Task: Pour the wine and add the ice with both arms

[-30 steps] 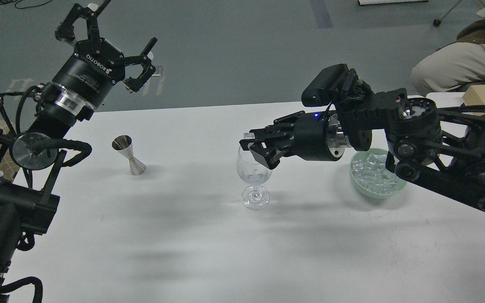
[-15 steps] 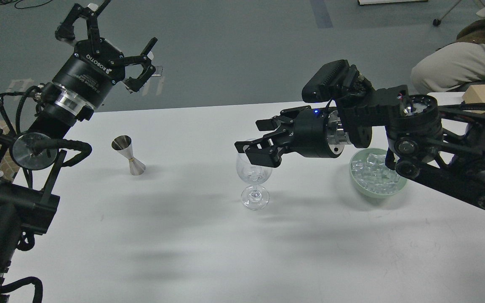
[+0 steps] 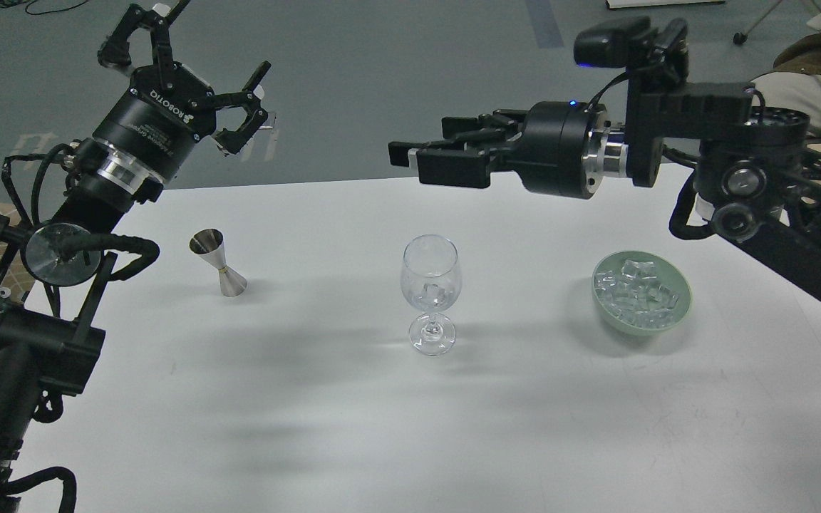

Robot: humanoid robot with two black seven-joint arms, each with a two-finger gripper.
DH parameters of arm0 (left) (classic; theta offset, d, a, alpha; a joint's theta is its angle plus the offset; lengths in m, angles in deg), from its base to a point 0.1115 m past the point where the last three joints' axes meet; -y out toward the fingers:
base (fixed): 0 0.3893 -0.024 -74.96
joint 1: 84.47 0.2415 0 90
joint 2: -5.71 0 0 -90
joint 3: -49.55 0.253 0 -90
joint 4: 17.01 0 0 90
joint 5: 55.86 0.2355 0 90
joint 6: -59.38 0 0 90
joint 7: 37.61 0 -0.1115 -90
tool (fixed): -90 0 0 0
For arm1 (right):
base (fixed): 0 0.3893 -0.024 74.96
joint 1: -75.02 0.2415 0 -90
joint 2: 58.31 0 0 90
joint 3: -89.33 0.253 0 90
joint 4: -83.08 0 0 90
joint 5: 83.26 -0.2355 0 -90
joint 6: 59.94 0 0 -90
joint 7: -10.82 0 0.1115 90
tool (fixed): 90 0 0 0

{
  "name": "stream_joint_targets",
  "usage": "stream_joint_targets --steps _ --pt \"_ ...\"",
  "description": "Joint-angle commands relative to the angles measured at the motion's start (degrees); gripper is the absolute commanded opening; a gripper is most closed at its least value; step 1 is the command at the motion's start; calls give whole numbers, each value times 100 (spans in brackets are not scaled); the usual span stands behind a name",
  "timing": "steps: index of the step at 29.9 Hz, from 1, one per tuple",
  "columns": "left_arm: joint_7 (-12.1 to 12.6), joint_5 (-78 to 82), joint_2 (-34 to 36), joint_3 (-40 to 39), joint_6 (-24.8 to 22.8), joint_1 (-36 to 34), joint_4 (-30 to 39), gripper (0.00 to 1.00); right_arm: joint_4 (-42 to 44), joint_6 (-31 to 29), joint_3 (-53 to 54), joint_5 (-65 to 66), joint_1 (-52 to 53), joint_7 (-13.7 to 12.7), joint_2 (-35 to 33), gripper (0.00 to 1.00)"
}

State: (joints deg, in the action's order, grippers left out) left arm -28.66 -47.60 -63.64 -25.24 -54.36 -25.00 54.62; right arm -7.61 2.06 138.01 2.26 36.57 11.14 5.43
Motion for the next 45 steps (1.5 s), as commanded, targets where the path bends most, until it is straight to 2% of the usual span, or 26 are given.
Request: stream_joint_targets --steps 1,8,15,20,22,24,32,33,38,45 --pt "11 9 9 8 -8 -5 0 98 410 -1 965 -665 -356 4 445 98" --pt "11 9 -9 26 -17 3 0 98 1491 -1 2004 -2369 -217 -22 737 98" --pt "19 9 0 35 -79 3 0 98 2318 -1 2049 -3883 407 -93 755 98" --pt "11 9 0 17 -79 3 -9 98 2933 -1 2049 -4859 645 -339 798 98" --pt "2 9 -9 0 -87 -5 -9 98 3214 -1 2066 -5306 707 -496 1078 98" --pt "2 9 -9 0 -87 -5 -9 98 3346 -1 2093 -5535 672 -593 1281 98" --pt "2 0 -18 -9 -79 -5 -35 98 3681 -1 2233 -6283 259 -611 1581 98" --pt "2 0 -26 -9 -79 -5 -70 98 3681 152 2294 -6440 146 -611 1659 98" --pt "11 0 -158 8 -35 -128 -272 98 3681 321 2716 -6477 -329 -707 2011 98" --pt "11 0 -246 26 -17 -137 -501 98 3620 321 2734 -6477 -699 -726 2038 98"
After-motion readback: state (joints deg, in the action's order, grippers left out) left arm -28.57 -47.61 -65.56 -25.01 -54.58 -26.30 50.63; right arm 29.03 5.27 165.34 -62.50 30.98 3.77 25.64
